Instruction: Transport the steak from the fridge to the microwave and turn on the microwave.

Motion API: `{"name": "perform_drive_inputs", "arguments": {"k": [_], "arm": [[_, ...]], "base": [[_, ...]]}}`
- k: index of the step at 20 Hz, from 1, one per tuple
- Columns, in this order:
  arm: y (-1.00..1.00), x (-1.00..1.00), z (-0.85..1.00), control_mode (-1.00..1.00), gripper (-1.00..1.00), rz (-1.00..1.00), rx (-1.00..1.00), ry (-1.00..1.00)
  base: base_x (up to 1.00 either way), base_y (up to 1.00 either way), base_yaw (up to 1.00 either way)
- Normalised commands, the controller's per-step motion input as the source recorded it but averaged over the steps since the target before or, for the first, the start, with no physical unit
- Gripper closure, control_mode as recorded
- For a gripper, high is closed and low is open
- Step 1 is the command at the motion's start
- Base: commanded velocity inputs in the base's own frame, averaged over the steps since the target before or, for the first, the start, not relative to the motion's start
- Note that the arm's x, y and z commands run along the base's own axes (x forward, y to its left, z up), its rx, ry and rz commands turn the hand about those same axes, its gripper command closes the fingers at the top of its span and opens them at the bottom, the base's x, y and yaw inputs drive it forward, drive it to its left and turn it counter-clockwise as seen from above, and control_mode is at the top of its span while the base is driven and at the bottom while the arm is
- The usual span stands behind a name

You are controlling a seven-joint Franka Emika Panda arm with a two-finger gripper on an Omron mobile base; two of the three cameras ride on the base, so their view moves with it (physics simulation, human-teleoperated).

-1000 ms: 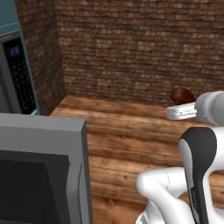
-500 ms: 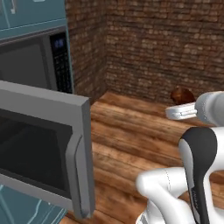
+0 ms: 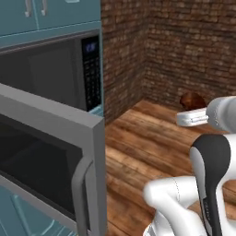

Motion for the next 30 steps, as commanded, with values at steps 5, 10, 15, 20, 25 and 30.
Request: {"name": "perform_drive_inputs", "arguments": {"k": [5, 10, 15, 20, 25, 30], "arm": [[0.0, 0.0, 0.0, 1.0, 1.0, 0.0, 0.0, 0.0], [0.0, 0.0, 0.0, 1.0, 1.0, 0.0, 0.0, 0.0], [0.0, 0.0, 0.0, 1.0, 1.0, 0.0, 0.0, 0.0], [0.0, 0.0, 0.0, 1.0, 1.0, 0.0, 0.0, 0.0], [0.0, 0.0, 0.0, 1.0, 1.0, 0.0, 0.0, 0.0], [0.0, 0.0, 0.0, 1.0, 1.0, 0.0, 0.0, 0.0]], "base": [[0.55, 0.0, 0.28], [-0.09, 0.0, 0.39], [-0.21, 0.0, 0.52], [-0.17, 0.0, 0.52], [-0.07, 0.0, 0.5], [0.0, 0.0, 0.45]]}}
